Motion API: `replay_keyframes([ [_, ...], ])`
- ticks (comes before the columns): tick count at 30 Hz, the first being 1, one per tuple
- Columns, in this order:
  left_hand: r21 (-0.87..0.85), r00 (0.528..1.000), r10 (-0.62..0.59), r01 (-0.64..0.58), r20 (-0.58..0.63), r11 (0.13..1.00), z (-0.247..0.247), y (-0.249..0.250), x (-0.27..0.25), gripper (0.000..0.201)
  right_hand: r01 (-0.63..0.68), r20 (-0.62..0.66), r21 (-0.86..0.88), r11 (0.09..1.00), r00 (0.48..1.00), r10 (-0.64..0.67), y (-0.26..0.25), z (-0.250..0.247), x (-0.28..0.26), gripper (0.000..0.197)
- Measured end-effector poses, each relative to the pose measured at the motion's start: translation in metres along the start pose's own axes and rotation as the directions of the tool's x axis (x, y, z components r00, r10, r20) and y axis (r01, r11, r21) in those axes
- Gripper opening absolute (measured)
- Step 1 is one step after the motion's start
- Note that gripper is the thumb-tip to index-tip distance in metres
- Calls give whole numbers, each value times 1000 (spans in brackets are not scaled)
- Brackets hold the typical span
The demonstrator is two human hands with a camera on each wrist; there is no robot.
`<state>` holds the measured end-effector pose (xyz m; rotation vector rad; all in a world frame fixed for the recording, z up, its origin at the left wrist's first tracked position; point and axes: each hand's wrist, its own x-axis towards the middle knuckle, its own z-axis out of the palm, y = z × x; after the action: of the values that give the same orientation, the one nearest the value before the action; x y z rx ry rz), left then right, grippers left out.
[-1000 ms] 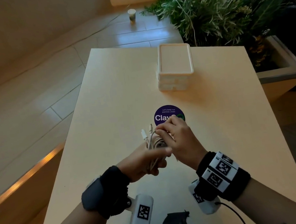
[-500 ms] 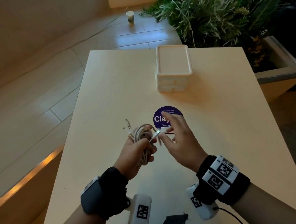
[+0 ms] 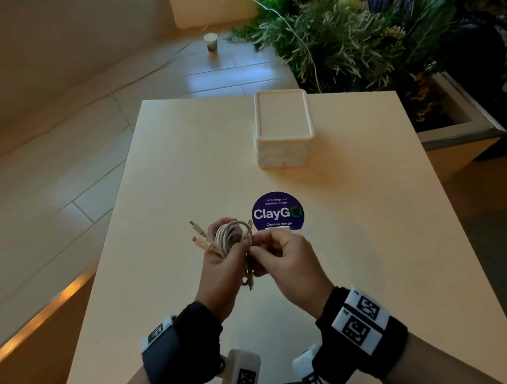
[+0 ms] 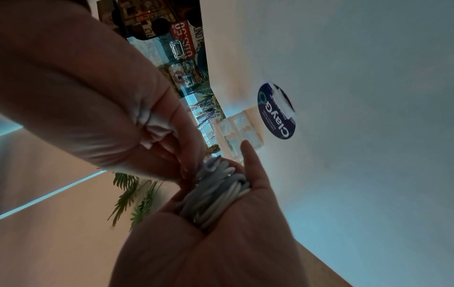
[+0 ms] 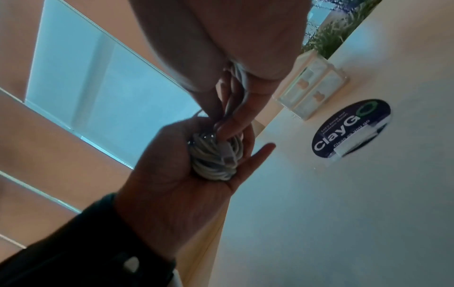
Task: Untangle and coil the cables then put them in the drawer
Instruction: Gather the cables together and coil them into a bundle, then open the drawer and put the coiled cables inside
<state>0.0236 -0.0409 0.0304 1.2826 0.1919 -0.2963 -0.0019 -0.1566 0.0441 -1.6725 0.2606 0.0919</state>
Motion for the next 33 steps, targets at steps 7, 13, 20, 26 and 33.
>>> replay_keyframes([
  [7,-24,998,24,-25,-52,999,1,-10,1,28,35,97,-185,982,995,-17,3,-4,-1,13],
  [13,29,961,124,-121,-249,992,-26,-3,30,27,-112,-37,-372,922,994,106,11,-44,58,17],
  [20,105,921,283,-264,-268,959,-29,5,57,34,-221,-157,-614,758,975,157,37,-69,188,31],
  [26,134,903,338,-312,-266,940,-28,16,84,38,-266,-203,-670,693,964,173,44,-59,242,37],
  [33,123,902,331,-309,-275,943,-28,16,101,32,-228,-235,-689,688,968,86,55,-57,234,28],
])
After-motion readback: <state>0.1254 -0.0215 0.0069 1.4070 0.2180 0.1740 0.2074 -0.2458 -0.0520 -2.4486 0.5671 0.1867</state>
